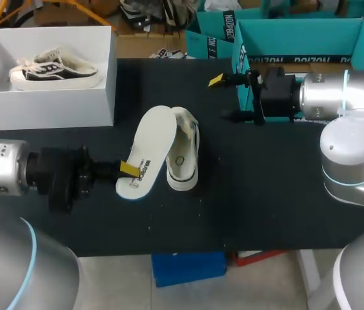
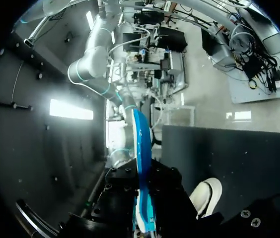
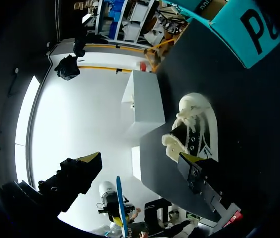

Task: Take the shoe out of the shoebox, open the shoe tongue, remove and reinsert the insole, then place the shoe into the shoebox

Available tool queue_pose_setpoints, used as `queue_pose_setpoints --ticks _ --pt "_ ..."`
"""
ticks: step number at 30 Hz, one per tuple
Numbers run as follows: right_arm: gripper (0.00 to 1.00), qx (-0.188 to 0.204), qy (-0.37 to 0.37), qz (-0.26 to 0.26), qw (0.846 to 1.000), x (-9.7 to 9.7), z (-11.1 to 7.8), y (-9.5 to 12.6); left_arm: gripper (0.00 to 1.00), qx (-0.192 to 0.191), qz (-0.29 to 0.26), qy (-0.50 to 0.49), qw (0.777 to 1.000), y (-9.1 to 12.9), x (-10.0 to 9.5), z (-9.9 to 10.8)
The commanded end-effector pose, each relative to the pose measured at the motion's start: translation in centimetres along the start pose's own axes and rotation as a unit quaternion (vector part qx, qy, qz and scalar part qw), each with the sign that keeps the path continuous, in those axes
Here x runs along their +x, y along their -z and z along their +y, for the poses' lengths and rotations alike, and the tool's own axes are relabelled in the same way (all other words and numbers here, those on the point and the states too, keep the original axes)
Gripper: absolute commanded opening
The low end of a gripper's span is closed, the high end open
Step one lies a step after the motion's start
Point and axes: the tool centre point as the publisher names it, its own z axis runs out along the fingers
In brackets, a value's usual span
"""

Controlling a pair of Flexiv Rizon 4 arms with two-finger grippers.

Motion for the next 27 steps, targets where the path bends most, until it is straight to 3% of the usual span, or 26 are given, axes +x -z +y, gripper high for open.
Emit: queue_pose_setpoints --ticks 1,8,12,18,23,27 --pt "1.00 0.001 0.004 0.018 1.000 0.1 -0.4 -0.2 0.00 -0.021 -0.061 -0.010 0.998 -0.7 2.7 -0.2" --pt "1.00 0.013 0.011 0.038 0.999 0.5 -1.1 -0.3 0.00 -0.012 -0.070 -0.013 0.997 -1.6 4.2 1.2" --pt "1.00 0.025 0.016 0.045 0.999 0.5 -1.5 -0.2 0.00 0.012 -0.067 -0.013 0.998 -1.8 3.9 2.8" --pt "1.00 0.058 0.027 0.064 0.996 0.0 -2.0 -0.4 0.00 0.018 -0.052 -0.021 0.998 -2.1 2.9 4.9" --pt "1.00 0.081 0.041 0.074 0.993 -0.9 -2.1 -0.8 0.00 0.022 -0.042 -0.018 0.999 -2.2 2.5 5.0" --pt "1.00 0.093 0.047 0.079 0.991 -1.7 -2.3 -1.0 0.00 0.016 -0.027 -0.014 0.999 -2.4 3.4 5.1"
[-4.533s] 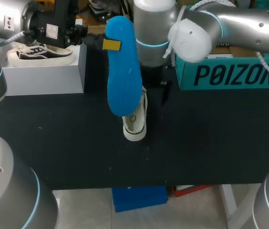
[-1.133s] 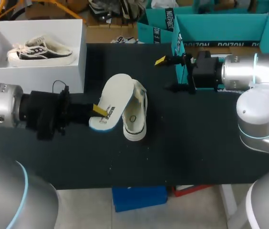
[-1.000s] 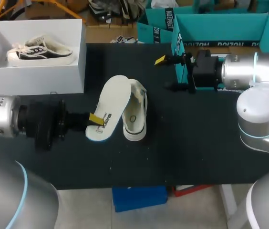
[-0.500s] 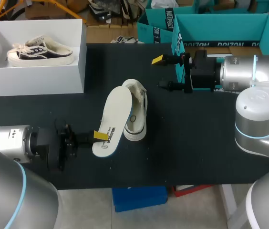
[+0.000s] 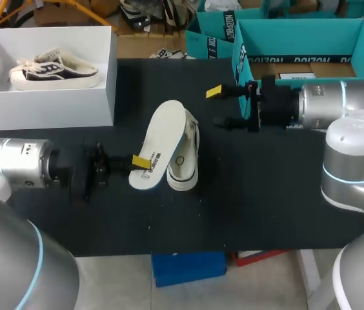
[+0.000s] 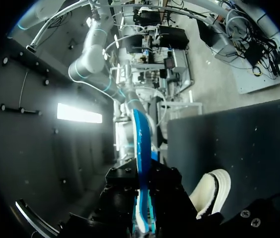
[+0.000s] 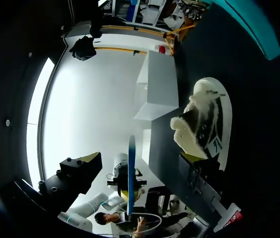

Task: Take the shoe out of the shoebox, open the shoe tongue, remove and reinsert the insole, then place the shoe into the shoebox

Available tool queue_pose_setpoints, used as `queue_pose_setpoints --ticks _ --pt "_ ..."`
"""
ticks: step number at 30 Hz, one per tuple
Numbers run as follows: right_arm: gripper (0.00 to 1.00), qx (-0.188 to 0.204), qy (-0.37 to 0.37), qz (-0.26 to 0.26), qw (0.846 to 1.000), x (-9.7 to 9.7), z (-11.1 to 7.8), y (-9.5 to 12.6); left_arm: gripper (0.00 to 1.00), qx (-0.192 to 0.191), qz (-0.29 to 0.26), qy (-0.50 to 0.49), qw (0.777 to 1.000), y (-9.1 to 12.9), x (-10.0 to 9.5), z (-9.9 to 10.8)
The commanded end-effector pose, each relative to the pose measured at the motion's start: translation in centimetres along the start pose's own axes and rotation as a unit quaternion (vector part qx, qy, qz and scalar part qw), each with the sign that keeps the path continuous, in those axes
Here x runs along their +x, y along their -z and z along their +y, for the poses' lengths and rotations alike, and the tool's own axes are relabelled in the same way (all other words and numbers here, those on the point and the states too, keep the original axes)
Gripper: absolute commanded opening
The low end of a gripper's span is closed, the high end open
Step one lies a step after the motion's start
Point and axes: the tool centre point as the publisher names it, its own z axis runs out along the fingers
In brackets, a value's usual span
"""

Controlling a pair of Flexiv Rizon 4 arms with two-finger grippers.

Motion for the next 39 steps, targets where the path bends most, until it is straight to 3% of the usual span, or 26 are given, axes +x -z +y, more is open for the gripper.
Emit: queue_pose_setpoints --ticks 1,10,22,32,39 --pt "1.00 0.012 0.003 0.008 1.000 -1.0 0.3 -0.4 0.00 -0.003 0.014 0.004 1.000 -0.4 0.8 0.2" --pt "1.00 0.009 0.010 0.012 1.000 -1.5 0.0 -0.1 0.00 -0.053 0.045 0.009 0.998 -0.5 2.9 1.0" --pt "1.00 0.015 0.007 0.022 1.000 -2.5 -1.0 -2.0 0.00 -0.116 0.031 0.019 0.993 -0.7 3.3 2.4" --pt "1.00 0.025 0.002 0.026 0.999 -3.1 -1.8 -3.5 0.00 -0.125 0.024 0.019 0.992 -0.7 2.9 2.6" --pt "1.00 0.046 0.015 0.000 0.999 -3.3 -2.6 -4.8 0.00 -0.125 0.024 0.019 0.992 -0.7 2.9 2.6"
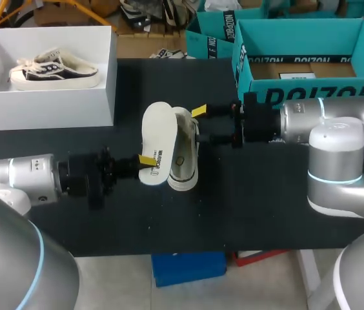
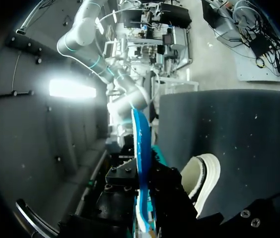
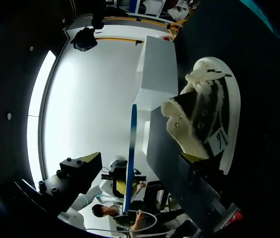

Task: Take the shoe out of the shoebox, open the shoe tongue, remove and reinsert the insole, then place the shoe into the shoebox

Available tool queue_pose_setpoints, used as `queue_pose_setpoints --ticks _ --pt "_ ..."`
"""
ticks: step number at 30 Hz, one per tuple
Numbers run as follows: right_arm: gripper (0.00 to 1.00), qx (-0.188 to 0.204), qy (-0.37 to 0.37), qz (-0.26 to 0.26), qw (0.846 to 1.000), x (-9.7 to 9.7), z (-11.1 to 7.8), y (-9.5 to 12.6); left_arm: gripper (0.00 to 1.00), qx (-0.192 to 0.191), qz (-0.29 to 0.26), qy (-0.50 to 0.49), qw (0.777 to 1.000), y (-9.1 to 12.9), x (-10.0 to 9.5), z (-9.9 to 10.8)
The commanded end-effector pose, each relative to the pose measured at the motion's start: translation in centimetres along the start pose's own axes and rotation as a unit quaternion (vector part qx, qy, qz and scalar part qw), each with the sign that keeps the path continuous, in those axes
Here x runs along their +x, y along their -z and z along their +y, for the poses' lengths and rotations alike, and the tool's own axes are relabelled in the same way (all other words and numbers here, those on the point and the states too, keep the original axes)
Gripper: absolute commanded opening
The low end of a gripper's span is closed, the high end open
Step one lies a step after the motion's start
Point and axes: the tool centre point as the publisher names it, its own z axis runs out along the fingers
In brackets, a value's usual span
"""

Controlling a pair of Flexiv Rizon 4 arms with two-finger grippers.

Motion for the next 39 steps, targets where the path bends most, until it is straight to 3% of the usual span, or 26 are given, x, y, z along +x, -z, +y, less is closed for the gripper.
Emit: queue_pose_setpoints --ticks 1,31,32,33,34,35,36,37,39 --pt "1.00 0.014 0.004 -0.020 1.000 0.0 -0.1 -1.2 0.00 -0.003 0.002 -0.001 1.000 0.0 0.0 -0.2" --pt "1.00 0.053 -0.038 -0.020 0.998 1.3 -2.0 -6.0 0.00 -0.003 0.002 -0.001 1.000 0.0 0.0 -0.2" --pt "0.96 0.053 -0.038 -0.020 0.998 1.3 -2.0 -6.1 0.00 -0.003 0.002 -0.001 1.000 0.0 0.0 -0.2" --pt "0.85 0.053 -0.039 -0.020 0.998 1.2 -2.0 -6.2 0.00 -0.003 0.002 -0.001 1.000 0.0 0.0 -0.2" --pt "0.48 0.053 -0.039 -0.020 0.998 1.1 -2.1 -6.3 0.00 -0.003 0.002 -0.001 1.000 0.0 0.0 -0.2" --pt "0.40 0.053 -0.040 -0.021 0.998 1.1 -2.1 -6.4 0.00 -0.003 0.002 -0.001 1.000 0.0 0.0 -0.2" --pt "0.07 0.051 -0.040 -0.025 0.998 1.0 -2.1 -6.5 0.00 -0.003 0.002 -0.001 1.000 0.0 0.0 -0.2" --pt "0.00 0.048 -0.041 -0.026 0.998 1.0 -2.2 -6.5 0.00 -0.003 0.002 -0.001 1.000 0.0 0.0 -0.2" --pt "0.00 0.048 -0.041 -0.026 0.998 1.0 -2.2 -6.5 0.00 -0.003 0.002 -0.001 1.000 0.0 0.0 -0.2"
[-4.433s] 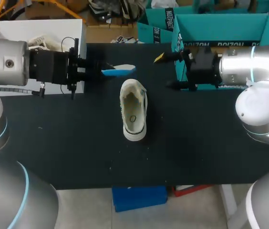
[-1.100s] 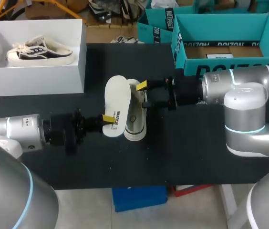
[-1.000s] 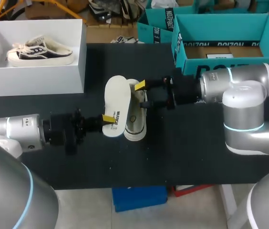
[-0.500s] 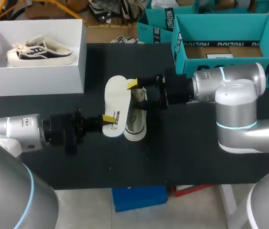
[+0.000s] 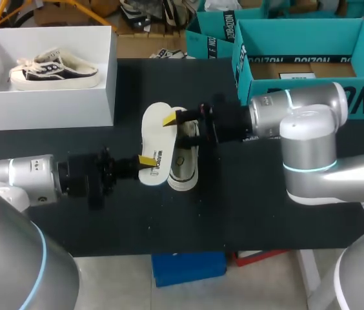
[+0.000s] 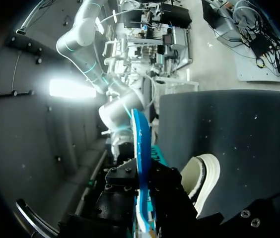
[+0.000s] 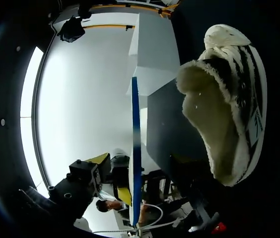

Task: Take the shoe out of the shoebox, open the shoe tongue, remove and reinsert the insole, then place the shoe into the shoebox

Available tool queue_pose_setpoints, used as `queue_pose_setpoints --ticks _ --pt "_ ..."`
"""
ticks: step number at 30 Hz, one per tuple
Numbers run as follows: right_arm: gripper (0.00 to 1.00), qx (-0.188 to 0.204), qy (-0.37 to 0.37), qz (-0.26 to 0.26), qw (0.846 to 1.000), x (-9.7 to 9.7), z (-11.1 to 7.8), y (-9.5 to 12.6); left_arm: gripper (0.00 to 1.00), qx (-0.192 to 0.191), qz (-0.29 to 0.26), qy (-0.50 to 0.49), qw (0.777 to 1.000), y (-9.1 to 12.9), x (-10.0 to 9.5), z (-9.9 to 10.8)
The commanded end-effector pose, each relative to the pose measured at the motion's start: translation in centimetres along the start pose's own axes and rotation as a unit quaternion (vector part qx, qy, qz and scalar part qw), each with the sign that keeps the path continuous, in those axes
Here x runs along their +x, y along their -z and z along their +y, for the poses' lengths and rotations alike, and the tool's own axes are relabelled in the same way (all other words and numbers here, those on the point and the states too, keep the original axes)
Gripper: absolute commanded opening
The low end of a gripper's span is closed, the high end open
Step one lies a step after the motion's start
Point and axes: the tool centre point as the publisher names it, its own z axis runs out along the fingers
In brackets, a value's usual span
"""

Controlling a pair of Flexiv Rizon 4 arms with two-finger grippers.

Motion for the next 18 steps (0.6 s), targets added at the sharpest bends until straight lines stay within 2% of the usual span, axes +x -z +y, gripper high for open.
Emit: queue_pose_setpoints --ticks 1,12,13,14,18 --pt "0.00 -0.003 0.000 -0.002 1.000 0.0 -0.1 -0.5 0.00 -0.003 0.002 -0.001 1.000 -0.1 0.0 -0.2" --pt "0.00 -0.003 0.000 -0.002 1.000 0.0 -0.1 -0.5 0.00 -0.005 0.011 0.001 1.000 0.0 -0.1 -0.4" --pt "0.00 -0.003 0.000 -0.002 1.000 0.0 -0.1 -0.5 0.25 -0.019 0.019 0.008 1.000 0.0 -0.1 -0.5" --pt "0.00 -0.003 0.000 -0.002 1.000 0.0 -0.1 -0.5 1.00 -0.025 0.021 0.024 0.999 0.3 -0.3 -0.6" --pt "0.00 -0.003 0.000 -0.002 1.000 0.0 -0.1 -0.5 1.00 -0.040 0.058 0.040 0.997 1.8 -1.4 -1.2"
